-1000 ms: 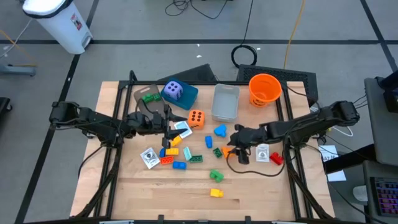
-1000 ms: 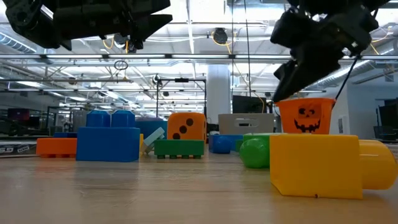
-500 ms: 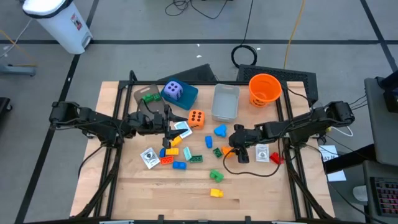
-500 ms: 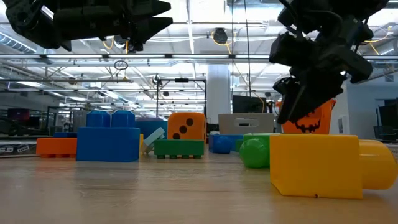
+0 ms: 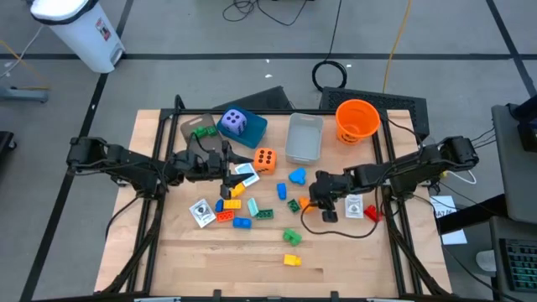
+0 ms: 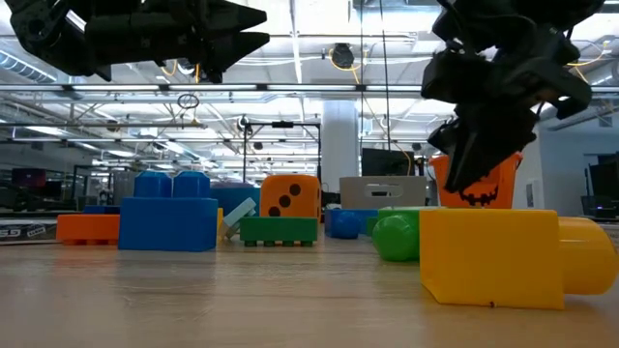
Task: Pick & Place Toys
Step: Put the orange game piece into the black bin
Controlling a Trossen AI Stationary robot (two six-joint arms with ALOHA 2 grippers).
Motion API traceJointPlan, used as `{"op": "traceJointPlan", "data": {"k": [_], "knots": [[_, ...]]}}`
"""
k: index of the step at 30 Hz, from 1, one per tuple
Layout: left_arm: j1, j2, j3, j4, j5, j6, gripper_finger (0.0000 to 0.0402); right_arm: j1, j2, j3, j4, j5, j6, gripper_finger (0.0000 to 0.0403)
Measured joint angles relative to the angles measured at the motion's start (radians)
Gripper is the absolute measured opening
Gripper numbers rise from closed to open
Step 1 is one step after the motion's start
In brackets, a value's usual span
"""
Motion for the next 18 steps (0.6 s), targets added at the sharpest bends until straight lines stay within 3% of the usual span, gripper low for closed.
{"op": "traceJointPlan", "data": {"k": [11, 18], "knots": [[0.000, 0.000, 0.000, -0.010, 0.000, 0.001, 0.0214, 0.007, 0.008, 0.000, 0.000, 0.038, -0.019, 0.0252], [0.000, 0.000, 0.000, -0.018, 0.000, 0.001, 0.0214, 0.007, 0.105, 0.000, 0.000, 0.036, -0.023, 0.0298]]}}
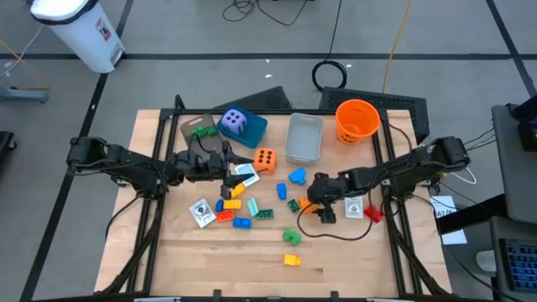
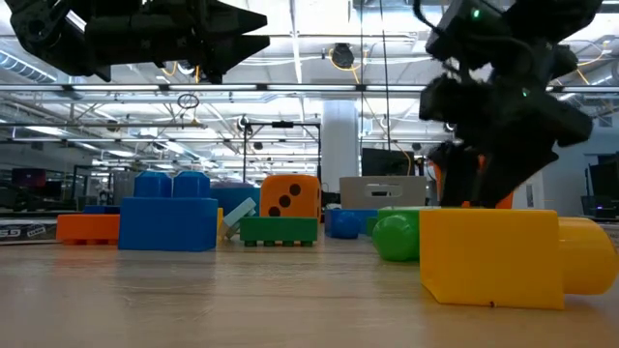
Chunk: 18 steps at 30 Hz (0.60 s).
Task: Pick & Place Toys
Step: Put the orange game piece into the black bin
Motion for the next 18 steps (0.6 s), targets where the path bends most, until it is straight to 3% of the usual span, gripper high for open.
{"op": "traceJointPlan", "data": {"k": [10, 18], "knots": [[0.000, 0.000, 0.000, -0.003, 0.000, -0.001, 0.0214, 0.000, 0.070, 0.001, 0.011, 0.009, -0.034, 0.0294], [0.000, 0.000, 0.000, -0.008, 0.000, -0.001, 0.0214, -0.001, 0.072, 0.001, 0.009, 0.048, -0.068, 0.0250]]}}
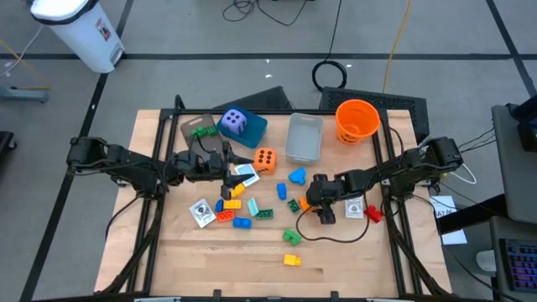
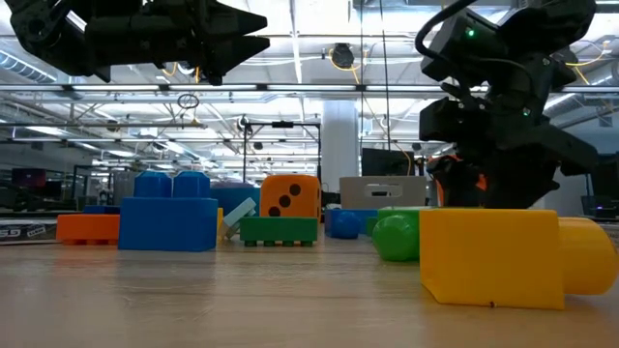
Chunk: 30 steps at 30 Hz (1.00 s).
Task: Pick & Place Toys
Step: Put the orange game piece into the black bin
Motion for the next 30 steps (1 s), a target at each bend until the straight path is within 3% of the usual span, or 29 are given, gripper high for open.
{"op": "traceJointPlan", "data": {"k": [15, 30], "knots": [[0.000, 0.000, 0.000, 0.000, 0.000, 0.000, 0.0214, -0.002, 0.002, -0.002, 0.038, 0.014, -0.028, 0.0102], [0.000, 0.000, 0.000, -0.012, 0.000, -0.003, 0.0214, -0.001, 0.001, -0.002, 0.063, 0.010, -0.058, 0.0093]]}}
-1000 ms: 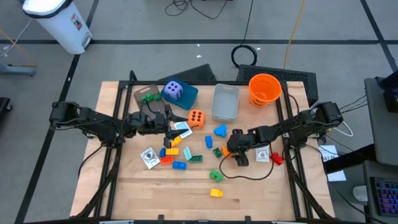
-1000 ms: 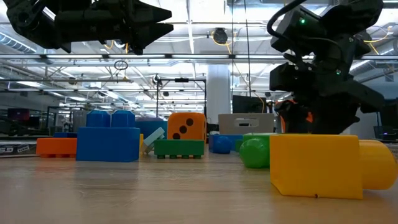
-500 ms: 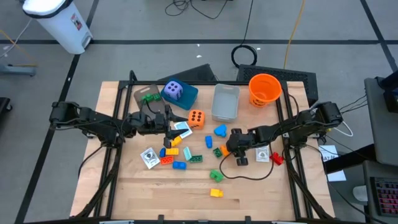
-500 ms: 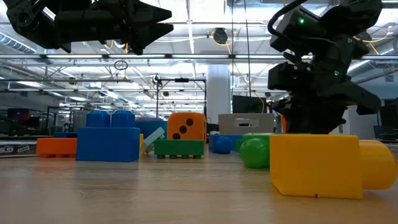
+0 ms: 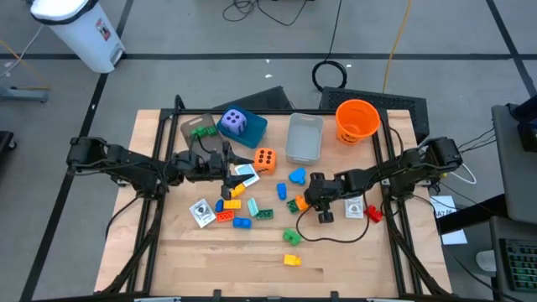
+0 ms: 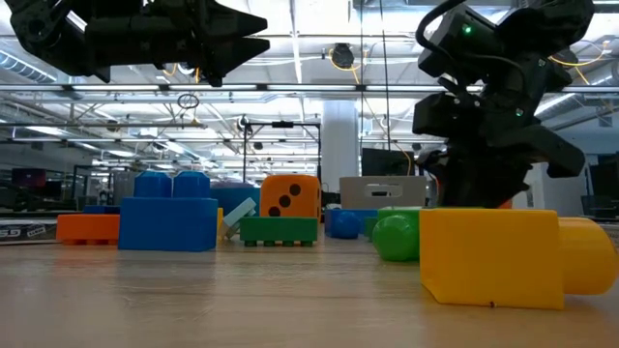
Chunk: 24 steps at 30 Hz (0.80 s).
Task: Pick & Place Toys
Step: Put the orange game piece into the black bin
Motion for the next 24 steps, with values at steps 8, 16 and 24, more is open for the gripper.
{"op": "traceJointPlan", "data": {"k": [8, 16, 24], "knots": [[0.000, 0.000, 0.000, -0.001, 0.000, 0.000, 0.0214, -0.005, -0.018, 0.000, -0.034, 0.027, -0.019, 0.0092], [0.000, 0.000, 0.000, -0.002, -0.017, -0.002, 0.0214, -0.015, -0.140, -0.001, -0.075, 0.054, -0.008, 0.0092], [0.001, 0.000, 0.000, 0.020, -0.021, -0.057, 0.0214, -0.017, -0.318, -0.001, -0.027, 0.131, -0.051, 0.0092]]}}
